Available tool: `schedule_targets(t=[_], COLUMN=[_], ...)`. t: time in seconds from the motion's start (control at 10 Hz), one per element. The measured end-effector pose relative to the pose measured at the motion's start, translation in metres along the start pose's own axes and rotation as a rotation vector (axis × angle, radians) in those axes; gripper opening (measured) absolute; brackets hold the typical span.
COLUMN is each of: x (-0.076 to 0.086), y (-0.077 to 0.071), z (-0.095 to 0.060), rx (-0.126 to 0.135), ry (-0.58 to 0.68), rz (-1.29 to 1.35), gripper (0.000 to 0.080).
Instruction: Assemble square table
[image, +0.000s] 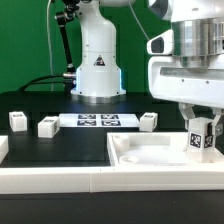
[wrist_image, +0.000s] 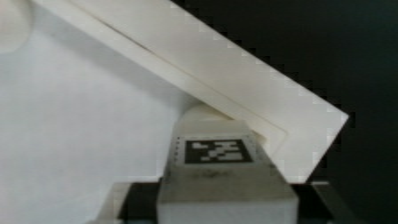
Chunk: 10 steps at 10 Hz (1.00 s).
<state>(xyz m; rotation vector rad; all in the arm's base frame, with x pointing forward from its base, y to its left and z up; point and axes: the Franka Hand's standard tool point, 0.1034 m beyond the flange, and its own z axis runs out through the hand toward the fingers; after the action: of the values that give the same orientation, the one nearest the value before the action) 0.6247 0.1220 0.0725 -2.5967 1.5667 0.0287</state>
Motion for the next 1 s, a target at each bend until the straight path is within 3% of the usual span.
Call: schedule_targets(t=[0.6,0.8,1.0], x=[0.0005,0.0003,0.0010], y=[-0.0013,-0.0015,-0.0014], z=[0.0001,0.0002,0.0000], rx=[0.010,0.011,0.012], ry=[-0.025,-0.025,-0.024], rz=[0.389,0.333,0.266], gripper=[0.0290,0.0290,0.0578])
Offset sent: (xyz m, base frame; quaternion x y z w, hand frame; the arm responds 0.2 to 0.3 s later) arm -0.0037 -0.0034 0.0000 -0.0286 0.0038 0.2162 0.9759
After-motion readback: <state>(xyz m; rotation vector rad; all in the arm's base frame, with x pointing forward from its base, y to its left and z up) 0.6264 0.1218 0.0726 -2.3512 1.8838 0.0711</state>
